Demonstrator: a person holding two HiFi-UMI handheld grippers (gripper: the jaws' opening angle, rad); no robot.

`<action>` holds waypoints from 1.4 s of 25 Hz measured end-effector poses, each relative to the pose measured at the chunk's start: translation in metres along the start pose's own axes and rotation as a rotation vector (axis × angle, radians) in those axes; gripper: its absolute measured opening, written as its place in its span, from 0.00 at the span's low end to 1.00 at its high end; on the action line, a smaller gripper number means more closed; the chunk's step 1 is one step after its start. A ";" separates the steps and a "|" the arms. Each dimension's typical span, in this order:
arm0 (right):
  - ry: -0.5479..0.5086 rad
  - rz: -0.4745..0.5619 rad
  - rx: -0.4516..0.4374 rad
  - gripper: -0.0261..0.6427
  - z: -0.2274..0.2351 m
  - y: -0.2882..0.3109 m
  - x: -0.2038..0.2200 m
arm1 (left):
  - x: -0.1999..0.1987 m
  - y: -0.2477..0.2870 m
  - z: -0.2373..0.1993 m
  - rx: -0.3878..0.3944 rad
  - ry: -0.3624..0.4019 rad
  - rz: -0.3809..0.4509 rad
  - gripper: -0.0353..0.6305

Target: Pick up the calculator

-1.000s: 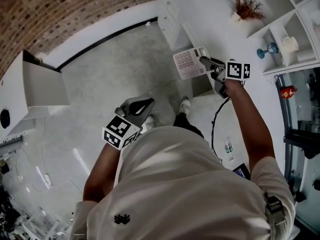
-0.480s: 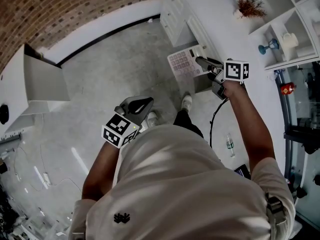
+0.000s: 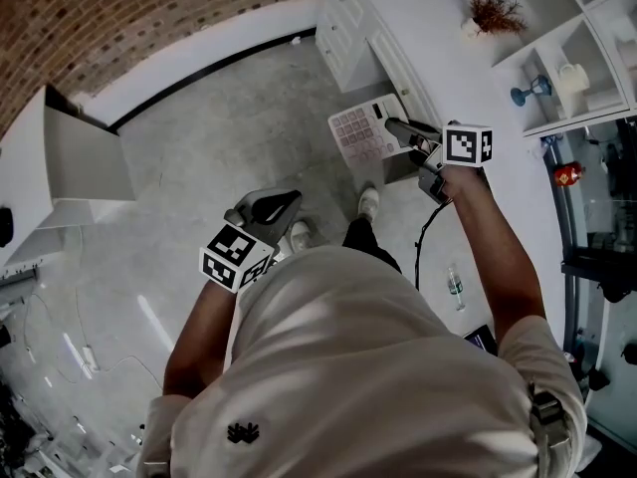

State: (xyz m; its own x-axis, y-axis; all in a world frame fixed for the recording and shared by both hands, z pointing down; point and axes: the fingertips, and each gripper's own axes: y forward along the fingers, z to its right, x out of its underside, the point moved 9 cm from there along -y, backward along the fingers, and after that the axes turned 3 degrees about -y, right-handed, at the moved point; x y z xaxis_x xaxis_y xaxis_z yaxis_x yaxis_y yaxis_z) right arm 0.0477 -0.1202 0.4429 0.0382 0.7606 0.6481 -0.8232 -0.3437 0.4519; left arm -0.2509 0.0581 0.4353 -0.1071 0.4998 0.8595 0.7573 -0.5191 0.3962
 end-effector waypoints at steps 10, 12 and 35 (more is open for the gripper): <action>-0.002 0.000 -0.005 0.17 -0.005 0.000 0.000 | 0.000 -0.003 -0.001 -0.004 -0.001 0.004 0.06; -0.003 0.001 -0.007 0.17 -0.005 0.000 -0.001 | -0.001 -0.003 -0.001 -0.005 0.000 0.004 0.06; -0.007 -0.003 -0.025 0.17 0.013 -0.007 -0.005 | -0.006 0.012 0.002 -0.015 -0.002 -0.003 0.06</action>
State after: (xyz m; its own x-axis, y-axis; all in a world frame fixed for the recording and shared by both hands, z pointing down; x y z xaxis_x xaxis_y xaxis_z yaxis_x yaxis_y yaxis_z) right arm 0.0601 -0.1284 0.4446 0.0445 0.7573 0.6515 -0.8372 -0.3276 0.4380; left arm -0.2398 0.0502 0.4340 -0.1084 0.5028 0.8576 0.7472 -0.5278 0.4039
